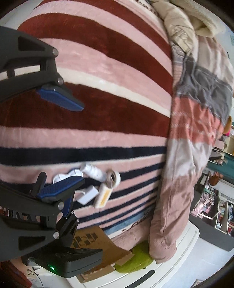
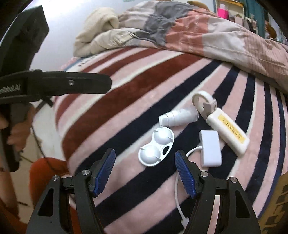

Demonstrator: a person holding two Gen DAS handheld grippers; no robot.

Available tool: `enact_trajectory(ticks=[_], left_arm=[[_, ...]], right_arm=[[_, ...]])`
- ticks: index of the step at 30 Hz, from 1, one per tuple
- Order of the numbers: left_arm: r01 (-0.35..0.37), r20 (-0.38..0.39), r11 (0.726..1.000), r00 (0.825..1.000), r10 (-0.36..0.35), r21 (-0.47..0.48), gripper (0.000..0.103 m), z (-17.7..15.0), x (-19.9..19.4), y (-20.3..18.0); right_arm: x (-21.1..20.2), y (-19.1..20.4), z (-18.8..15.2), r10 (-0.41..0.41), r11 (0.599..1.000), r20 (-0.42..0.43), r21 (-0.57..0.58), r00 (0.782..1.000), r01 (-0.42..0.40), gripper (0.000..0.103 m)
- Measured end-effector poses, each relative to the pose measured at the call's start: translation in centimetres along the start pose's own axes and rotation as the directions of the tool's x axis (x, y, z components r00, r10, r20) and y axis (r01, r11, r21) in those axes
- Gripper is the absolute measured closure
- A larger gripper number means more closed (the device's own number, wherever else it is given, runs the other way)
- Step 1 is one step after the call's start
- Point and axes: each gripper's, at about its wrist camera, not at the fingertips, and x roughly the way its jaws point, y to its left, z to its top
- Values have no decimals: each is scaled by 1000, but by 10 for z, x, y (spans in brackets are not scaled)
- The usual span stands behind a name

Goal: Organize rigid objects
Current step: 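Grasp the white double-dome case with the right tool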

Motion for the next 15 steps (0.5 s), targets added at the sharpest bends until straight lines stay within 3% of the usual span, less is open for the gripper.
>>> enact_trajectory(ticks=[6, 9, 11, 15], left_arm=[[0, -15, 1000, 1000, -1, -26, 31, 0, 11, 8], [-9, -20, 1000, 1000, 8, -23, 31, -1, 12, 7], [-12, -19, 1000, 1000, 11, -18, 31, -1, 10, 4], [-7, -16, 1000, 1000, 7, -4, 31, 0, 3, -5]], right_arm=[[12, -6, 2, -73, 991, 40, 116, 997, 68, 40], [13, -1, 1, -129, 984, 57, 131, 990, 121, 48], [12, 0, -2, -176, 977, 61, 133, 983, 167, 68], [2, -3, -5, -170, 979, 69, 128, 983, 161, 73]])
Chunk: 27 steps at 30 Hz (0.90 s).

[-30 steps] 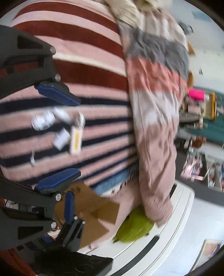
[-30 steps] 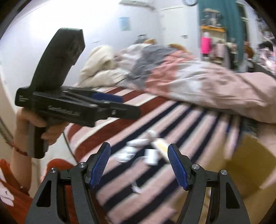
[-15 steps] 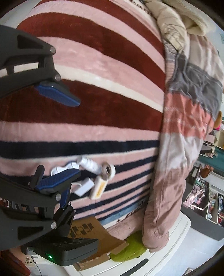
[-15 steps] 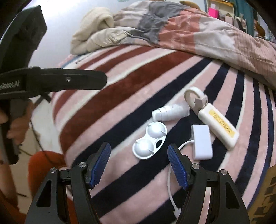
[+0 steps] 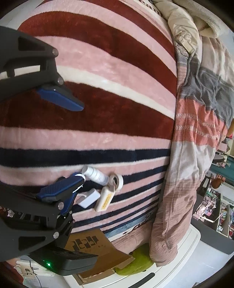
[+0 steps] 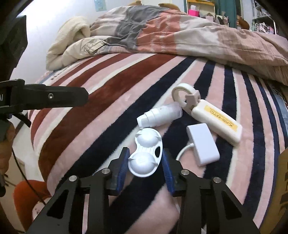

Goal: Organize rigid objects
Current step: 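Grasp the white double-dome case with the right tool, then drop the double-dome case into the cardboard box from the right tool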

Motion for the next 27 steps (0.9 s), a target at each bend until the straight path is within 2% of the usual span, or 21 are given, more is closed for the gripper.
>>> enact_trajectory(ticks=[3, 7, 9, 13, 15, 17, 22, 27], left_arm=[[25, 2, 999, 1000, -25, 35, 31, 3, -8, -17], [129, 14, 989, 991, -131, 76, 31, 12, -24, -49], [187, 26, 976, 981, -191, 111, 32, 18, -35, -69], [312, 34, 937, 946, -321, 159, 34, 32, -49, -112], [350, 31, 917, 932, -362, 190, 43, 38, -53, -133], [377, 17, 899, 920, -391, 224, 57, 45, -53, -158], [406, -18, 852, 905, -424, 330, 83, 60, -42, -222], [425, -106, 807, 901, -420, 410, 83, 65, -17, -287]], right_arm=[[-17, -3, 3, 11, 1000, 41, -29, 999, -10, 73], [-51, -6, 14, 82, 994, 108, -75, 991, -74, 73], [-74, -8, 21, 124, 987, 145, -117, 982, -107, 73], [-125, -20, 31, 168, 978, 236, -162, 957, -132, 73], [-144, -28, 34, 154, 980, 275, -166, 949, -110, 73], [-163, -40, 34, 125, 984, 311, -160, 942, -78, 73], [-196, -76, 26, 37, 992, 367, -123, 929, 9, 73], [-220, -123, 9, -51, 997, 370, -39, 928, 71, 74]])
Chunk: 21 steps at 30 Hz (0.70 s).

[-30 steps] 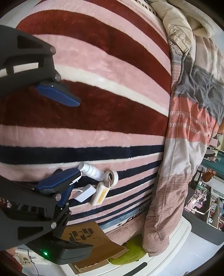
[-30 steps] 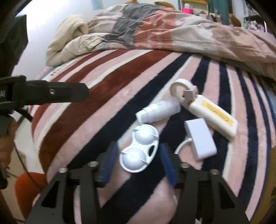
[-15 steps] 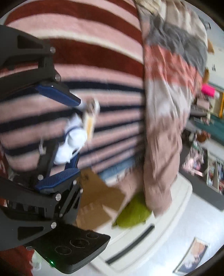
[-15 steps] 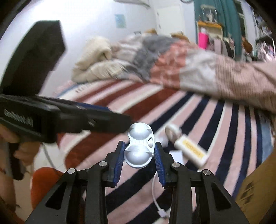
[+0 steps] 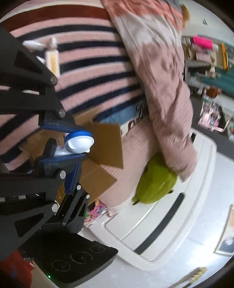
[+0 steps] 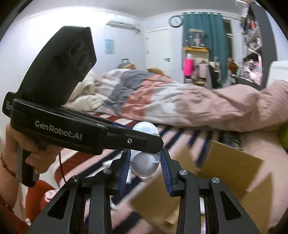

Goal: Organize rigid objects
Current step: 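Drop the double-dome case into the cardboard box from the right tool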

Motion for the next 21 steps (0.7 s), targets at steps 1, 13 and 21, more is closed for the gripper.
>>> enact_trajectory(ticks=[1, 13, 21], left_arm=[[2, -17, 1000, 1000, -2, 19, 83, 5, 9, -8], [-56, -133, 996, 989, 66, 76, 49, 10, 64, -29], [-143, 17, 990, 990, 143, 16, 37, -2, -7, 6]], right_arm=[[-3, -7, -1, -15, 1000, -5, 11, 1000, 15, 74], [-10, -50, -24, -139, 989, -156, 28, 978, 145, 74], [-10, -32, -12, -157, 988, -151, -17, 976, 156, 63]])
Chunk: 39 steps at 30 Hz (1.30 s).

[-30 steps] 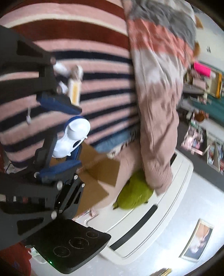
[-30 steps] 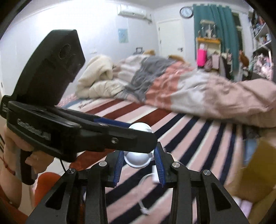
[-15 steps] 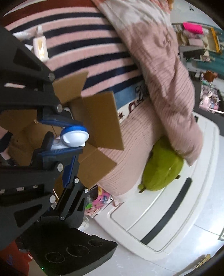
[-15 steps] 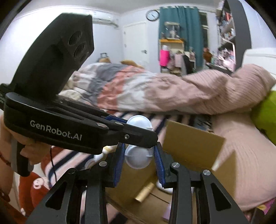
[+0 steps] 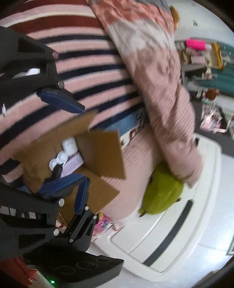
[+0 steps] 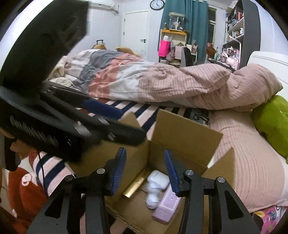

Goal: Organize rigid objects
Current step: 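Drop the double-dome case into the cardboard box from the right tool, then grasp the white adapter with cable using the right tool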

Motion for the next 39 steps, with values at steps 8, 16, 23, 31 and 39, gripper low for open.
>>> enact_trajectory(ticks=[8, 16, 23, 31, 39], left_arm=[[-193, 97, 969, 973, 210, -154, 35, -51, -80, 83], [-320, 55, 906, 936, 347, -276, 33, -123, -107, 157], [-312, -20, 890, 946, 324, -333, 33, -155, -82, 194], [-302, -81, 883, 953, 293, -359, 33, -168, -53, 213], [-299, -94, 886, 954, 285, -355, 33, -165, -50, 209]], right_arm=[[14, 73, 38, 185, 981, 22, -68, 982, -184, 61], [79, 152, 44, 356, 925, -113, -94, 927, -367, 59], [156, 164, 7, 290, 952, -273, -14, 918, -305, 49], [201, 149, -24, 203, 977, -345, 14, 916, -211, 44], [200, 162, -28, 165, 974, -325, -97, 931, -206, 60]])
